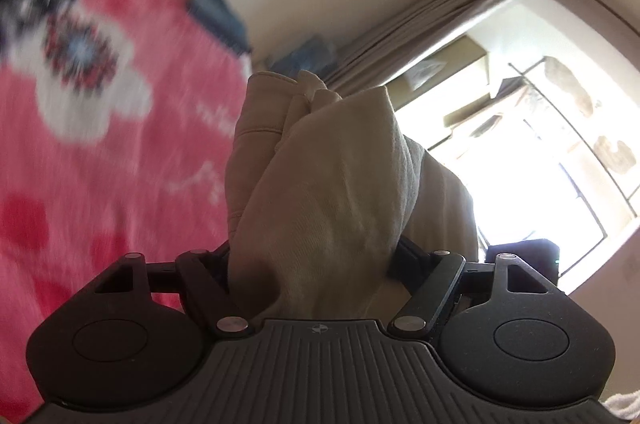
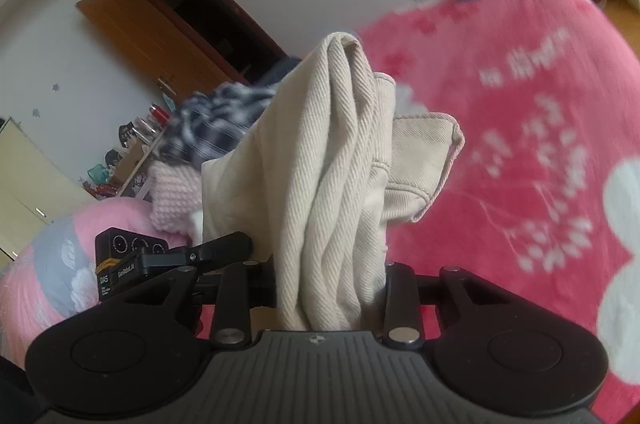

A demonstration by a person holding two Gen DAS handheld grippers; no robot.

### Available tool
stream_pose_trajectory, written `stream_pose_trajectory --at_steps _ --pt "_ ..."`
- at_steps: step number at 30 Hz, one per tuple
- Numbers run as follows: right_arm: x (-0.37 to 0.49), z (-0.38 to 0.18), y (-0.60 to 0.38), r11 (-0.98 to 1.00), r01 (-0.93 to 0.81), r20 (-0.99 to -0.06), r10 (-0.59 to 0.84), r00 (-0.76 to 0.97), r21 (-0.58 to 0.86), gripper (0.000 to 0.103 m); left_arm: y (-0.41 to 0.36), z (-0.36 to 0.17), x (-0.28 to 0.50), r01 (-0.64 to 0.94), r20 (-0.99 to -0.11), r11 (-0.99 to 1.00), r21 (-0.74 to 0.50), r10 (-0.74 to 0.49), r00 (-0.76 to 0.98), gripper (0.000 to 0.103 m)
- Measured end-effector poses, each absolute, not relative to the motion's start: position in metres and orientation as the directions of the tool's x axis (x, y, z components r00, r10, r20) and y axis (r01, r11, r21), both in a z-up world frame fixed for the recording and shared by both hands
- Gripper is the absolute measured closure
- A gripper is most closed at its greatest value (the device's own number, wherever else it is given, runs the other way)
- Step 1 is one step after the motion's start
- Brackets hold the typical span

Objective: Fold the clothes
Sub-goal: 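Lift the folded trousers with both grippers and carry them toward the jeans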

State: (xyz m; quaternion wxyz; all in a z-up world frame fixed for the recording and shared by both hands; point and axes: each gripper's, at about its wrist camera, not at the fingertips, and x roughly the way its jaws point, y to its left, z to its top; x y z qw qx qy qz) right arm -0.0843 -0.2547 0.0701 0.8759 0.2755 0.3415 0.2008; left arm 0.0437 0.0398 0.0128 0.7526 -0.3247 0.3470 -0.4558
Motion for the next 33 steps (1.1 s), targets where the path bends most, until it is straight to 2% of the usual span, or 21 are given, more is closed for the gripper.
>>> stream_pose_trajectory --at_steps 6,13,17,23,33 --pt "-0.063 0.141 -0.23 0.785 -0.272 -0.431 0.553 0.713 0.556 0.069 0.058 0.089 0.048 0.533 -0.236 0.455 -0.713 -0.872 0.429 0.029" --pt "-0.007 0.219 -0.215 0.763 -0.383 -0.341 0.597 0.727 0.52 0.07 0.063 0.174 0.095 0.555 -0.229 0.558 -0.617 -0.802 0.552 0.028" --pt "0.038 0.239 -0.221 0.724 -0.446 -0.241 0.63 0.738 0.526 0.07 0.054 0.205 0.137 0.563 -0.24 0.625 -0.541 -0.756 0.609 0.028" --pt "0.115 0.225 -0.253 0.671 -0.501 -0.117 0.654 0.747 0.547 0.07 0.024 0.204 0.212 0.573 -0.276 0.671 -0.47 -0.729 0.627 0.028" --pt "0.208 0.188 -0.339 0.69 -0.346 -0.176 0.565 0.806 0.636 0.07 -0.05 0.183 0.336 0.572 -0.404 0.641 -0.512 -0.767 0.498 0.028"
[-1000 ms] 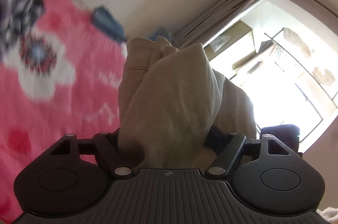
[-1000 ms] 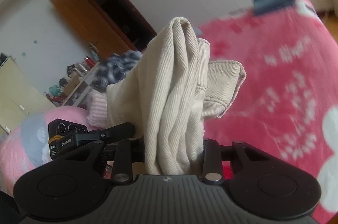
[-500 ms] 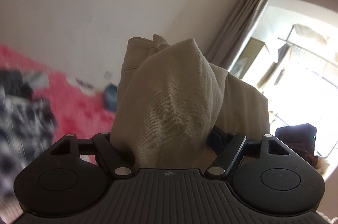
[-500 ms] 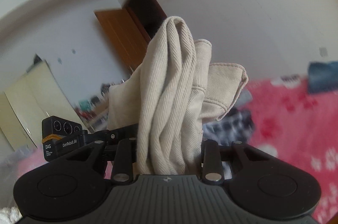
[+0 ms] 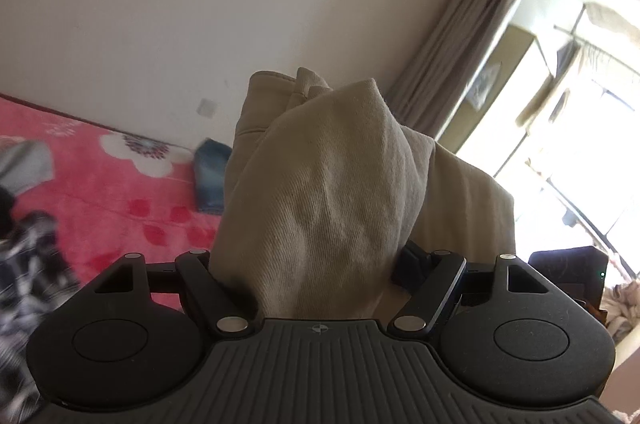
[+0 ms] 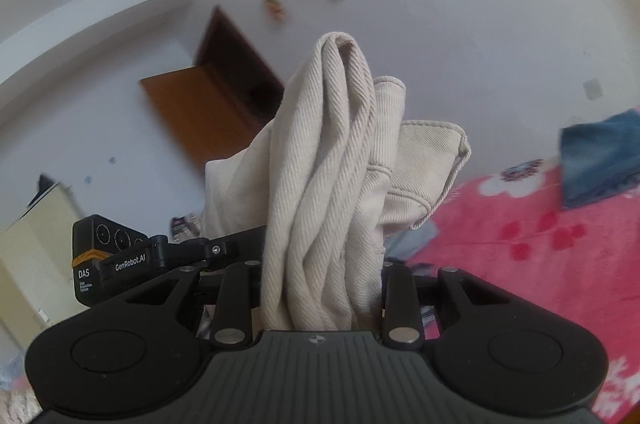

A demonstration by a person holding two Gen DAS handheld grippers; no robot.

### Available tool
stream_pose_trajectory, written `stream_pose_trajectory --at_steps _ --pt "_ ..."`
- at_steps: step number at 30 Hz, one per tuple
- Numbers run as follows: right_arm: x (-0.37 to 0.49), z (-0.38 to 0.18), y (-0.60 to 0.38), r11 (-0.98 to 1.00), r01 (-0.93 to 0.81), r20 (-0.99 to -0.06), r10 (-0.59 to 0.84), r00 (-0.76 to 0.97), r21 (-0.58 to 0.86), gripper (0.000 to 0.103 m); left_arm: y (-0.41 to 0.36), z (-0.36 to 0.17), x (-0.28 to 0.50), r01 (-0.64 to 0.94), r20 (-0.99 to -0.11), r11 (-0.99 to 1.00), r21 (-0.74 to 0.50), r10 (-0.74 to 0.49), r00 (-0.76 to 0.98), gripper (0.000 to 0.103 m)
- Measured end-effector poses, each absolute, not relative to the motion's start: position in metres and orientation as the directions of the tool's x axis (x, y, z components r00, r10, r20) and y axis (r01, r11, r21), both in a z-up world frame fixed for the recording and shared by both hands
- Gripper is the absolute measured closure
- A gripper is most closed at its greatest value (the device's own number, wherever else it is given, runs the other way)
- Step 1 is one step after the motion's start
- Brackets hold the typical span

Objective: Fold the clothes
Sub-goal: 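Lift the folded trousers with both grippers and carry them toward the jeans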

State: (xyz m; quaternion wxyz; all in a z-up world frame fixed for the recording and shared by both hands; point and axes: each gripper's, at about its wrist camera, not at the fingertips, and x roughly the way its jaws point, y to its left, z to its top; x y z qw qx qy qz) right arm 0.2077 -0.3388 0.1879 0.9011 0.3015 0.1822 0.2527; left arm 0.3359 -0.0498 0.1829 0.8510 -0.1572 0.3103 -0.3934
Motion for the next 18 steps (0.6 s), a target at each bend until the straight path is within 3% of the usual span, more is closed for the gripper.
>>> stream_pose_trajectory --at_steps 9,13,18 --pt "0.238 0.178 -0.403 0.612 -0.186 -0.2 0.506 0.839 0.768 0.07 -0.099 0.197 0.389 0.536 -0.529 0.637 -0.554 -0.767 0.364 0.029" --pt "0.257 0.187 -0.411 0.628 -0.086 -0.289 0.469 0.834 0.773 0.07 -0.107 0.189 0.418 0.48 -0.572 0.648 -0.591 -0.757 0.317 0.029" --pt "0.284 0.203 -0.406 0.666 0.023 -0.403 0.424 0.811 0.746 0.07 -0.105 0.182 0.446 0.427 -0.554 0.622 -0.656 -0.782 0.286 0.028"
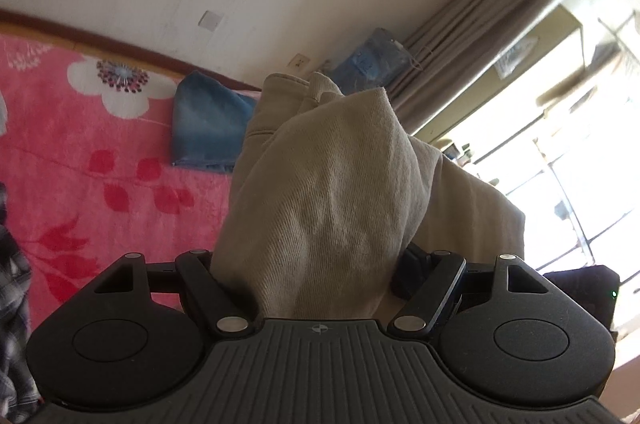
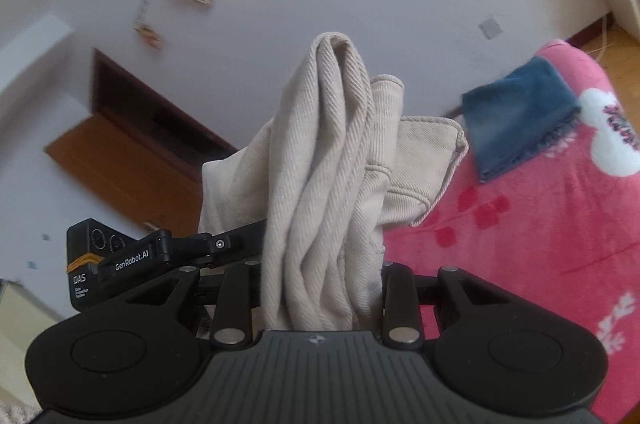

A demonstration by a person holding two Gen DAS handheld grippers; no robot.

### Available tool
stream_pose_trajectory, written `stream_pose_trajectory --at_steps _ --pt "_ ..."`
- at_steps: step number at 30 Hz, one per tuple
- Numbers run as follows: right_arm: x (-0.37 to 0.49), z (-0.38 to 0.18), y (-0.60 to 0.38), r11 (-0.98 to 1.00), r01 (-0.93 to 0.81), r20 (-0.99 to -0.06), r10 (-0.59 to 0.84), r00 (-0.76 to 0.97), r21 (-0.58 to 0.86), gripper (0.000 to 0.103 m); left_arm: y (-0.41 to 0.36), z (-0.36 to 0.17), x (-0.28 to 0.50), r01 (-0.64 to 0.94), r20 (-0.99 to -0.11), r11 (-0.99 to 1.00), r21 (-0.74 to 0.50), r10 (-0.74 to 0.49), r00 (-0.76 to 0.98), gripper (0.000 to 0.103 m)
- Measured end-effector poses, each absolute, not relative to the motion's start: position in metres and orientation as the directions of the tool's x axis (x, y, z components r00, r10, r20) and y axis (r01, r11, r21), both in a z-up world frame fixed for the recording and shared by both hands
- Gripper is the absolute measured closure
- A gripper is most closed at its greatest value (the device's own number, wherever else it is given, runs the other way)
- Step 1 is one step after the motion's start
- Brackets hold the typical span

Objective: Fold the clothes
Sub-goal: 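Lift the folded trousers with both grippers and carry them toward the jeans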

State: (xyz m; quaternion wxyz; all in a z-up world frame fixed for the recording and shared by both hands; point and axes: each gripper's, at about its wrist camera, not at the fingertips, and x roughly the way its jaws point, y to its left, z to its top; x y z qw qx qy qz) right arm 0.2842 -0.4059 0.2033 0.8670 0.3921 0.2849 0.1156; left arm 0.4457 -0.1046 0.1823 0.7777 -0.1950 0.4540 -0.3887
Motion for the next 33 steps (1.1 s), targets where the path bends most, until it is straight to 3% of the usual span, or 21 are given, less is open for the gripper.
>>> stream_pose_trajectory --at_steps 3,8,15,20,25,33 --pt "0.303 0.216 -0.399 0.695 0.087 -0.471 0.385 0.794 0.714 0.07 -0.104 0.186 0.471 0.425 -0.549 0.597 -0.68 -0.799 0.244 0.028" --pt "0.331 0.203 -0.388 0.638 0.173 -0.482 0.349 0.804 0.751 0.07 -0.099 0.194 0.513 0.427 -0.592 0.604 -0.673 -0.786 0.178 0.029" --pt "0.37 0.18 -0.374 0.526 0.282 -0.488 0.305 0.818 0.803 0.07 -0.094 0.185 0.56 0.442 -0.676 0.669 -0.598 -0.717 0.169 0.028" --pt "0.393 0.159 -0.368 0.416 0.359 -0.49 0.269 0.829 0.836 0.07 -0.142 0.163 0.588 0.501 -0.752 0.709 -0.496 -0.64 0.16 0.028" --pt "0.401 0.094 -0.408 0.235 0.386 -0.43 0.174 0.886 0.892 0.07 -0.213 0.125 0.625 0.576 -0.82 0.741 -0.344 -0.536 0.2 0.029" --pt "0.445 -0.004 -0.493 0.007 0.262 -0.262 -0.031 0.965 0.965 0.07 -0.346 0.079 0.692 0.723 -0.842 0.675 -0.147 -0.469 0.267 0.03"
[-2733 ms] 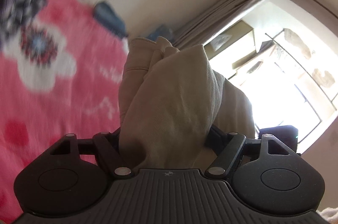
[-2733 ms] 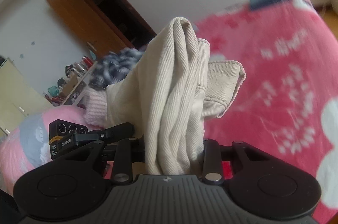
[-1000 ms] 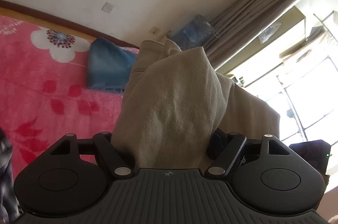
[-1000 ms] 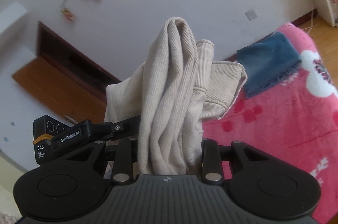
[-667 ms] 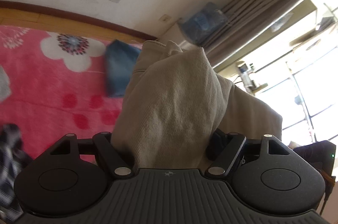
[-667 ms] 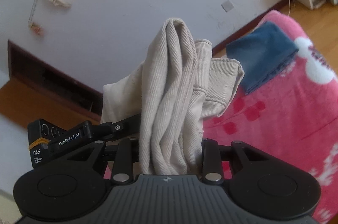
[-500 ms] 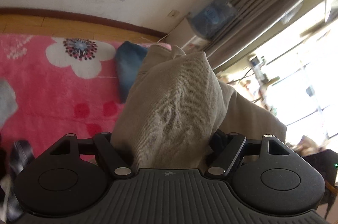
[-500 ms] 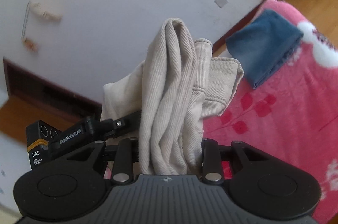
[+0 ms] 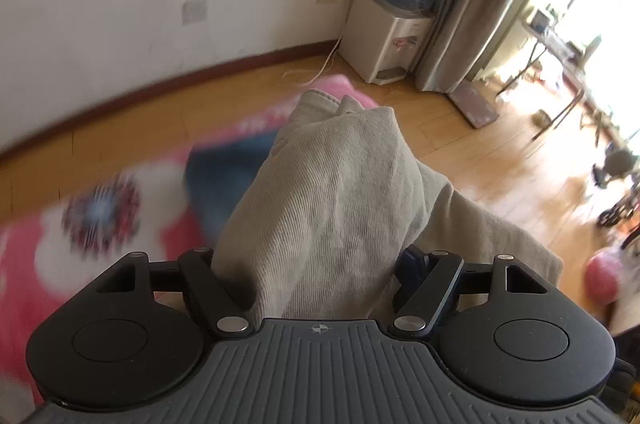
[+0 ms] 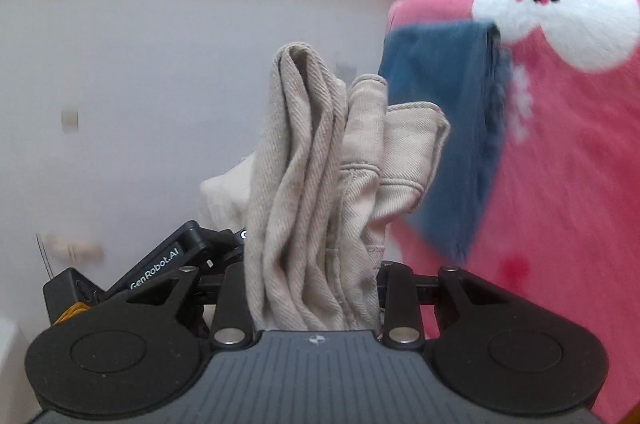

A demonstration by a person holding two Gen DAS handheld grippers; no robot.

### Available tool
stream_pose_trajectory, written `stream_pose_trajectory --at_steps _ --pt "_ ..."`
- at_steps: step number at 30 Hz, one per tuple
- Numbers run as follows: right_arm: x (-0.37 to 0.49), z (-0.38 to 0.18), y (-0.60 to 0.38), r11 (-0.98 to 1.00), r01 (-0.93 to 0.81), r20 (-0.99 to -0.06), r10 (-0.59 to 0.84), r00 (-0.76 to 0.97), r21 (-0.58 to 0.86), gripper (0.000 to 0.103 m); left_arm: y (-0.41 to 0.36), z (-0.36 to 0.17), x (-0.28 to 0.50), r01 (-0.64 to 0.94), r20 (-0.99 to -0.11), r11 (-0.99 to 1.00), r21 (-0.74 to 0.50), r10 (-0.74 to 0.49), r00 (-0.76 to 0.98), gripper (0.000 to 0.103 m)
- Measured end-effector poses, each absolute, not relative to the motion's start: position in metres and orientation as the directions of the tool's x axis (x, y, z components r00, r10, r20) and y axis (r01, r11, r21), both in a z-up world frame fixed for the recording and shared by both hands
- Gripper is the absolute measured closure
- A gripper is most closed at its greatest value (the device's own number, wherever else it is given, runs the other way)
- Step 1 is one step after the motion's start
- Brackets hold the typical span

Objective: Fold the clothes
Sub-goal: 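Lift the folded trousers with both grippers and carry them toward the jeans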

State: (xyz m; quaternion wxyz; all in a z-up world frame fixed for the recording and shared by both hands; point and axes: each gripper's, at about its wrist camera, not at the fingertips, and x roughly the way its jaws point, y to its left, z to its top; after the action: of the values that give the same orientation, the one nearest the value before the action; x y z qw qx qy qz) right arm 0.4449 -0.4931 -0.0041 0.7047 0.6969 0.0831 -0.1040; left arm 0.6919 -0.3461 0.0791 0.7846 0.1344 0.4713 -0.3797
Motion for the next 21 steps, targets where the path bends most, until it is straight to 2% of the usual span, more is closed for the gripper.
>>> stream_pose_trajectory --at_steps 5,6,8,12,16,21 --pt "0.474 -0.05 -0.541 -0.085 0.152 -0.166 -0.194 0.967 0.985 0.07 -0.422 0.07 0.711 0.794 -0.847 0.607 -0.012 -0.429 0.315 0.029" --pt "0.478 -0.056 -0.548 -0.103 0.137 -0.157 -0.219 0.963 0.985 0.07 -0.434 0.066 0.713 0.799 -0.85 0.601 0.018 -0.412 0.329 0.029" --pt "0.486 -0.071 -0.562 -0.138 0.108 -0.142 -0.262 0.955 0.985 0.07 -0.452 0.058 0.717 0.799 -0.859 0.596 0.075 -0.368 0.356 0.022" --pt "0.501 -0.11 -0.581 -0.226 0.083 -0.149 -0.292 0.945 0.971 0.07 -0.479 0.033 0.731 0.786 -0.884 0.594 0.17 -0.26 0.388 0.021" --pt "0.507 -0.142 -0.592 -0.285 0.088 -0.174 -0.295 0.94 0.955 0.071 -0.488 0.024 0.74 0.774 -0.888 0.601 0.198 -0.224 0.401 0.02" --pt "0.502 -0.141 -0.597 -0.264 0.09 -0.16 -0.26 0.952 0.96 0.071 -0.467 0.053 0.764 0.744 -0.862 0.655 0.133 -0.293 0.412 0.019"
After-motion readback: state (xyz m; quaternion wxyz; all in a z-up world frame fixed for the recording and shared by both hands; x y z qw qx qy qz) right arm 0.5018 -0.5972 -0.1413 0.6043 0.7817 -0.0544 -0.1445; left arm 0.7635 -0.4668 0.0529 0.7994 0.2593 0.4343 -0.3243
